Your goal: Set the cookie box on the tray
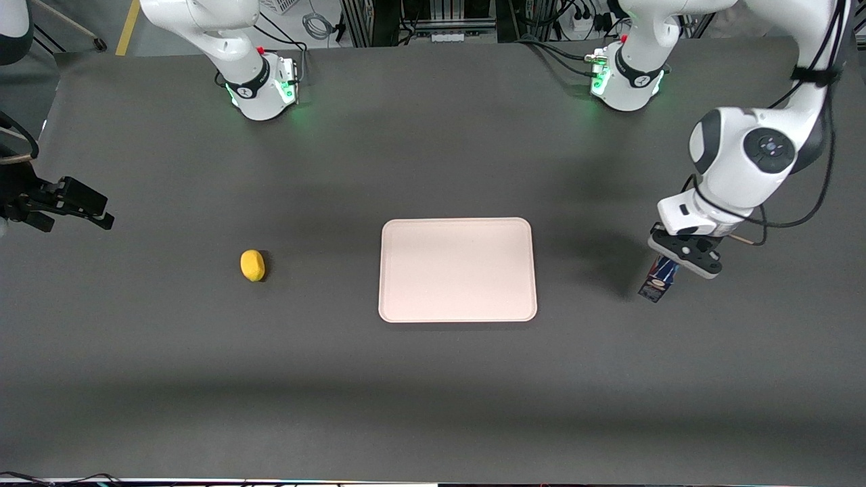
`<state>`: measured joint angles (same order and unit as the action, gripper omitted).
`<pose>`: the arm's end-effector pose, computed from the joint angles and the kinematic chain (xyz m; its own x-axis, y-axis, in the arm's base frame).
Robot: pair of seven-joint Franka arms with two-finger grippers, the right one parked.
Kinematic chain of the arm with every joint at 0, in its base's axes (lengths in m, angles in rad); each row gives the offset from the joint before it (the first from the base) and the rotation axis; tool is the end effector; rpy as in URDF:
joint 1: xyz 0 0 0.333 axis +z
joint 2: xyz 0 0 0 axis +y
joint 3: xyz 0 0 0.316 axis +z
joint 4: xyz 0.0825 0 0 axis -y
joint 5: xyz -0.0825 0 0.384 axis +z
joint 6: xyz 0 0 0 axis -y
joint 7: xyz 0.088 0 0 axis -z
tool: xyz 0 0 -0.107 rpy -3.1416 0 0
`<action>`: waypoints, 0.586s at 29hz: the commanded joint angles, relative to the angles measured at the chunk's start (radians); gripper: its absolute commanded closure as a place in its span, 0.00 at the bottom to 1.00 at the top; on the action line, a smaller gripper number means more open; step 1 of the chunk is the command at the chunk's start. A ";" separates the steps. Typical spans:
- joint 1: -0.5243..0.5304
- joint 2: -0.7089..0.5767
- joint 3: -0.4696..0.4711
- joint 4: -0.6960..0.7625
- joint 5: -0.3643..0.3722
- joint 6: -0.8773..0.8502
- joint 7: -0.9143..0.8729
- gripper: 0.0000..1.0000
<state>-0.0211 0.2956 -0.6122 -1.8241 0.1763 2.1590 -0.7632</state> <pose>0.5277 -0.3464 0.4086 0.9956 0.0696 0.0620 0.0648 -0.9949 0.0771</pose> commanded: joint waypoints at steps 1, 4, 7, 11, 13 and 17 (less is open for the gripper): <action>-0.002 0.092 -0.014 0.029 0.077 0.032 -0.071 0.83; -0.010 0.122 -0.014 0.026 0.107 0.056 -0.071 0.83; -0.010 0.155 -0.014 0.026 0.141 0.068 -0.073 0.83; -0.011 0.191 -0.014 0.026 0.196 0.070 -0.116 0.83; -0.011 0.210 -0.014 0.026 0.219 0.071 -0.127 0.82; -0.011 0.237 -0.014 0.026 0.239 0.131 -0.165 0.82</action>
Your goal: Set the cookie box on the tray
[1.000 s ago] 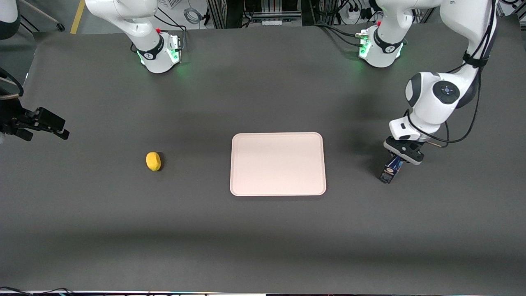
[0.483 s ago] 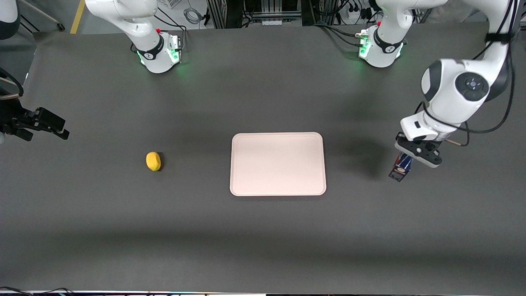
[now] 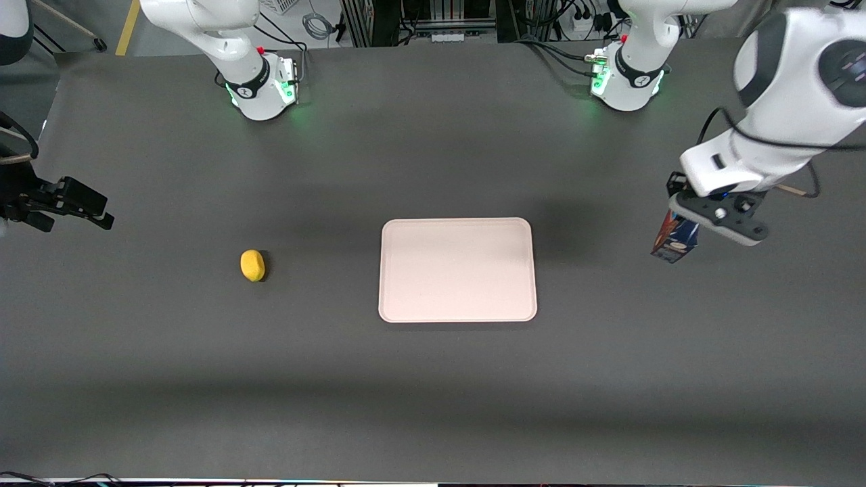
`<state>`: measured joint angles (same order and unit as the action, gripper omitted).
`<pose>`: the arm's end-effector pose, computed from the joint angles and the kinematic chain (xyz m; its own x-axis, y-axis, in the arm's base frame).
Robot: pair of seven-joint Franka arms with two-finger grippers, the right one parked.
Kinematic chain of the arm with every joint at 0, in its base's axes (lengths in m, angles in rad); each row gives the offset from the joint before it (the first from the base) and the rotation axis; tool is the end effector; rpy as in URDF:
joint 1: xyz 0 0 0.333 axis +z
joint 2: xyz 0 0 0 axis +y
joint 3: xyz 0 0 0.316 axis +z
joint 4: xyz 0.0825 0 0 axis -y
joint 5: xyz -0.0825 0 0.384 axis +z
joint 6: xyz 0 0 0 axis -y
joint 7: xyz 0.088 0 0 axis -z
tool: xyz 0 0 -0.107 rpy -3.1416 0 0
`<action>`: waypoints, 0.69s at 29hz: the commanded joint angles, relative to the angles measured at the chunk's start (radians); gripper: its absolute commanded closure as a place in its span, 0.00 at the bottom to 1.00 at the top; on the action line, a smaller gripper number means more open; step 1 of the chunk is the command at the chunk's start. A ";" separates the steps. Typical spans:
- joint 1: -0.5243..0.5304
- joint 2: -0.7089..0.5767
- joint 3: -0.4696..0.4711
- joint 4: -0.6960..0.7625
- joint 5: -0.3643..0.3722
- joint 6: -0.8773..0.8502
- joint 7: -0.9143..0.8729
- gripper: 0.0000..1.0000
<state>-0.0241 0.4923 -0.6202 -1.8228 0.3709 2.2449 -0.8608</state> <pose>0.5406 -0.3531 0.3115 0.9980 0.0497 0.0402 0.0490 -0.9986 0.0184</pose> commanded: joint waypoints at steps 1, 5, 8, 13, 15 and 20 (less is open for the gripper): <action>-0.008 0.046 -0.006 0.025 0.046 0.056 -0.070 0.82; -0.008 0.066 -0.006 0.027 0.088 0.087 -0.078 0.82; -0.008 0.072 -0.004 0.025 0.121 0.096 -0.079 0.82; -0.013 0.095 -0.006 0.025 0.226 0.097 -0.080 0.82; -0.013 0.106 -0.006 0.028 0.243 0.101 -0.083 0.82; -0.013 0.115 -0.006 0.028 0.246 0.127 -0.126 0.81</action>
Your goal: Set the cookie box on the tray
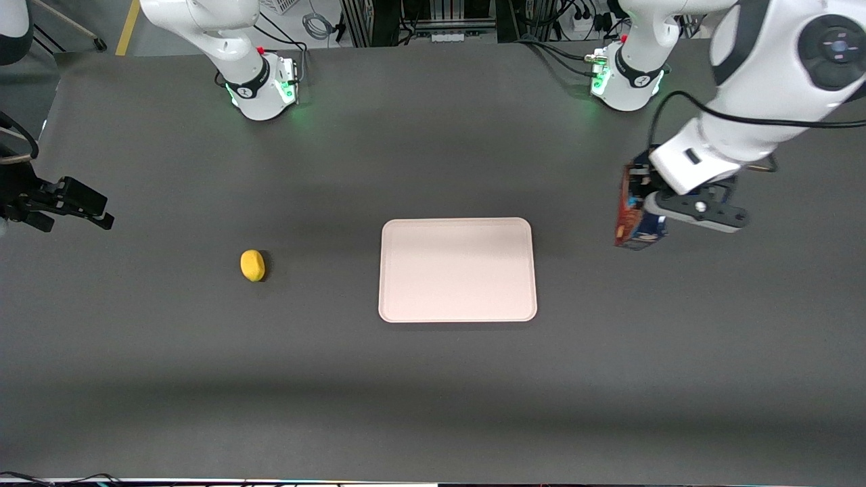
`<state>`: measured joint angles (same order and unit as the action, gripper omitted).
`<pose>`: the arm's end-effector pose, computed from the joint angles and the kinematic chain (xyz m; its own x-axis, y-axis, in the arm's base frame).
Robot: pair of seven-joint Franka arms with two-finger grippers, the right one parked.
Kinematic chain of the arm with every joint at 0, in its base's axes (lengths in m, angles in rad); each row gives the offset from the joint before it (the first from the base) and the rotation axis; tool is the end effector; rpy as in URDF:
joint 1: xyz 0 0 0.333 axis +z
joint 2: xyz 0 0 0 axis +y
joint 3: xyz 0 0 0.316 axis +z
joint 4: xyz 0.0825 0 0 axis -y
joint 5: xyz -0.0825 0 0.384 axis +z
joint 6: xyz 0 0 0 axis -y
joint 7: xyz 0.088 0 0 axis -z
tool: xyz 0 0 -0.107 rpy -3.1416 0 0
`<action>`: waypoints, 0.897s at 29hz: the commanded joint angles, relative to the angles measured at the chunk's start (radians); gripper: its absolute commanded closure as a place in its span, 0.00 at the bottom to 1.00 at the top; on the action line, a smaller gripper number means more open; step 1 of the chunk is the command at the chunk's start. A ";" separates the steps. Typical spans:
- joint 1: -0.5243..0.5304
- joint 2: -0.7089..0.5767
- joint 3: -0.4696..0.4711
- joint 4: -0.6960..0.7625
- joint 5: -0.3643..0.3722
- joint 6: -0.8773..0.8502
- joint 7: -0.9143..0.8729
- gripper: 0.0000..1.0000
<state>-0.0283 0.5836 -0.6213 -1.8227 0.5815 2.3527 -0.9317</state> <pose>0.5448 -0.3618 0.2717 0.9900 -0.0239 0.1389 -0.0234 -0.9997 -0.0051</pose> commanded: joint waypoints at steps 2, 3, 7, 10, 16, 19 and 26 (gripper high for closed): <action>-0.008 0.031 -0.003 0.028 0.035 0.022 -0.056 0.77; -0.008 0.035 -0.005 0.028 0.037 0.023 -0.056 0.76; -0.008 0.038 -0.005 0.028 0.037 0.034 -0.058 0.49; -0.007 0.038 -0.002 0.028 0.037 0.036 -0.056 0.03; -0.007 0.038 0.000 0.028 0.047 0.034 -0.052 0.00; -0.007 0.038 0.000 0.028 0.046 0.033 -0.052 0.00; -0.005 0.033 -0.001 0.028 0.046 0.031 -0.052 0.00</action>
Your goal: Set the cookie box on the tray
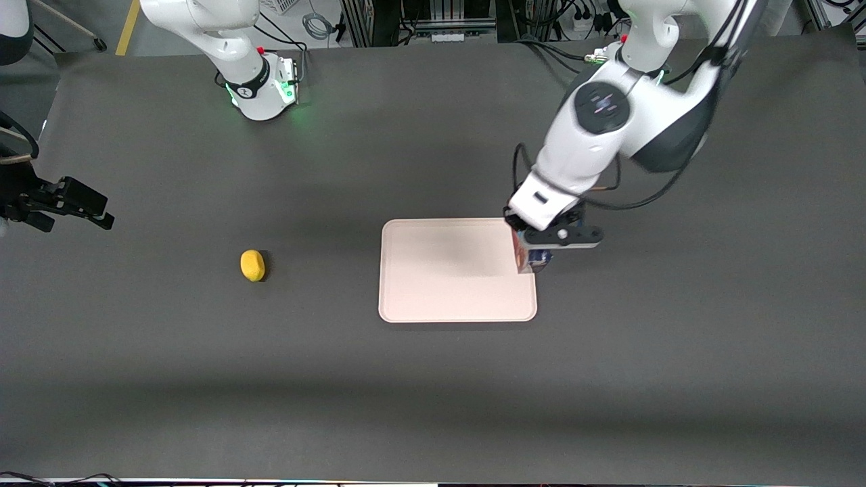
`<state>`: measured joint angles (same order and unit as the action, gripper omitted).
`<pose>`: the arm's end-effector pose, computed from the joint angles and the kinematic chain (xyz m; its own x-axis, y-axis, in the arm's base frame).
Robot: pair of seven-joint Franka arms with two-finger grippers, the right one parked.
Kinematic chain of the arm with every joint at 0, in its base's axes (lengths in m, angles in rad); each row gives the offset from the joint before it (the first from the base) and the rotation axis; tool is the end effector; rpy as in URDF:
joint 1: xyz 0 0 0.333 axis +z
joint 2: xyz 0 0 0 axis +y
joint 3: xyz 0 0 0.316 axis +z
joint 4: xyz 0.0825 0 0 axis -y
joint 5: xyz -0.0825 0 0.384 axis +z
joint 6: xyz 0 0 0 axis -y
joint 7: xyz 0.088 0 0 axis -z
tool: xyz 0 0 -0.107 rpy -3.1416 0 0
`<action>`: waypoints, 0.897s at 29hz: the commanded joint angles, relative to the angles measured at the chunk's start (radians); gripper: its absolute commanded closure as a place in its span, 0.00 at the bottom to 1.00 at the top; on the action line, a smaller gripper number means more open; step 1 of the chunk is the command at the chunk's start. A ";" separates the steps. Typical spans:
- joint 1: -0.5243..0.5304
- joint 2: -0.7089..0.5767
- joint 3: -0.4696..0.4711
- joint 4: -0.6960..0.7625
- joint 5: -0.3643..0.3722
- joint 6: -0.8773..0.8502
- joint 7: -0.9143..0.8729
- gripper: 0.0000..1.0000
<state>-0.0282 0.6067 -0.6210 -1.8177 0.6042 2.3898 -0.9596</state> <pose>0.5471 -0.3649 0.2644 0.9880 -0.0097 0.1541 -0.0129 -0.9997 0.0193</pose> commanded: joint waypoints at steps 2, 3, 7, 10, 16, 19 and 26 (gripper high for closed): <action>-0.006 0.005 -0.002 0.023 0.023 -0.009 -0.021 0.00; 0.001 -0.020 -0.005 0.026 0.020 -0.017 -0.013 0.00; 0.007 -0.071 -0.023 0.024 -0.010 -0.046 0.027 0.00; 0.008 -0.117 -0.032 0.035 -0.085 -0.109 0.073 0.00; 0.019 -0.251 -0.019 0.066 -0.325 -0.222 0.303 0.00; 0.027 -0.323 0.023 0.066 -0.394 -0.293 0.428 0.00; 0.027 -0.485 0.147 0.063 -0.537 -0.448 0.672 0.00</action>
<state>-0.0041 0.2466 -0.5592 -1.7246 0.1566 2.0242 -0.4499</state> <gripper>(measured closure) 0.000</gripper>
